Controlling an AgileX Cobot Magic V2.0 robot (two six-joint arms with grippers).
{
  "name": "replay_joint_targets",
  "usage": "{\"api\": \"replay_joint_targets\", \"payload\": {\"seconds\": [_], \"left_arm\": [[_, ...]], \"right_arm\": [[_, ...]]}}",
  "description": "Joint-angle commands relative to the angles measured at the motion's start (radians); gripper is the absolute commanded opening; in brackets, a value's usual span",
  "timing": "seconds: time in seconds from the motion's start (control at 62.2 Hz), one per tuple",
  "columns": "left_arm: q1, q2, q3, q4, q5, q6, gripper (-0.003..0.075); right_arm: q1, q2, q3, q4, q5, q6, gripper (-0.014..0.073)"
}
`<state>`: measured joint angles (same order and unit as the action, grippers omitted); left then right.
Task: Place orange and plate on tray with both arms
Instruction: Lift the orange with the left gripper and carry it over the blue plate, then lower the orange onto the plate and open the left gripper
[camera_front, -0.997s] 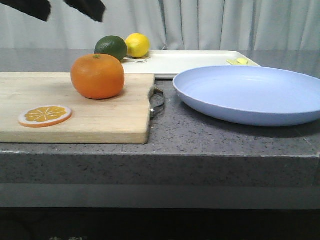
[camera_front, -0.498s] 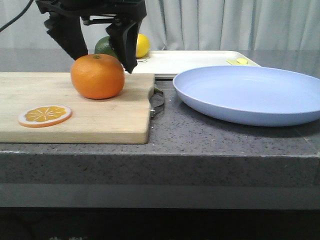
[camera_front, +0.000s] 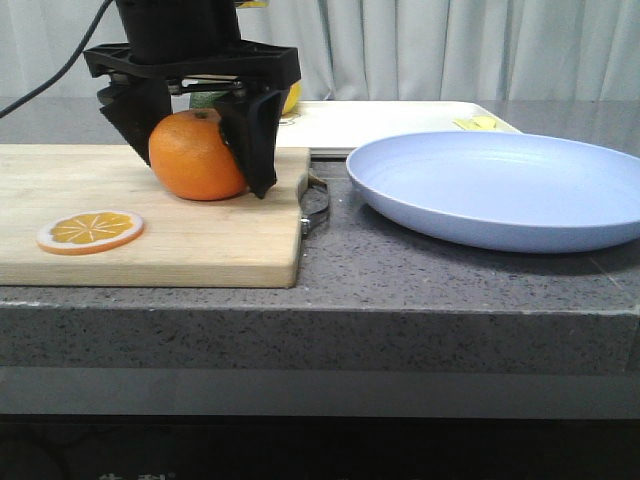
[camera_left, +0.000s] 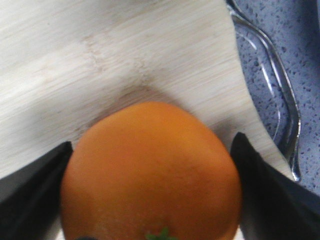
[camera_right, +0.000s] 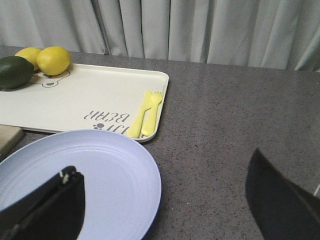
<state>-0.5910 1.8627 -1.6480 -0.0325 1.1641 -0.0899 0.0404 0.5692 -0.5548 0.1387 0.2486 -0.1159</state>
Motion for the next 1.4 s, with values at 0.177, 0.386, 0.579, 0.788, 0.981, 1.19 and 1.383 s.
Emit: {"api": "replay_joint_targets", "payload": {"seconds": [0.177,0.386,0.579,0.788,0.981,1.19,1.383], "left_arm": [[-0.003,-0.049,-0.063,-0.009,-0.019,0.000,0.0288],[-0.061,-0.049,-0.158,-0.022,-0.119,0.025,0.0277],[-0.178,-0.026,-0.163,-0.022,-0.390,0.025,0.0277],[-0.280,0.046,-0.163,-0.022,-0.622,0.025,0.0277],[-0.331,0.106,-0.163,-0.022,-0.652,0.025,0.0289],[-0.348,0.131,-0.161,-0.020,-0.654,0.025,0.0513],[-0.348,0.131,-0.161,0.006,-0.652,0.025,0.0634]], "right_arm": [[-0.001,0.006,-0.039,0.005,-0.073,-0.006,0.0654],[-0.001,0.006,-0.039,0.005,-0.073,-0.006,0.0654],[-0.001,0.006,-0.039,0.005,-0.073,-0.006,0.0654],[-0.001,0.006,-0.039,0.005,-0.073,-0.006,0.0654],[-0.001,0.006,-0.039,0.005,-0.073,-0.006,0.0654],[-0.001,0.006,-0.039,0.005,-0.073,-0.006,0.0654],[-0.001,0.006,-0.039,0.005,-0.073,-0.006,0.0654]]}}
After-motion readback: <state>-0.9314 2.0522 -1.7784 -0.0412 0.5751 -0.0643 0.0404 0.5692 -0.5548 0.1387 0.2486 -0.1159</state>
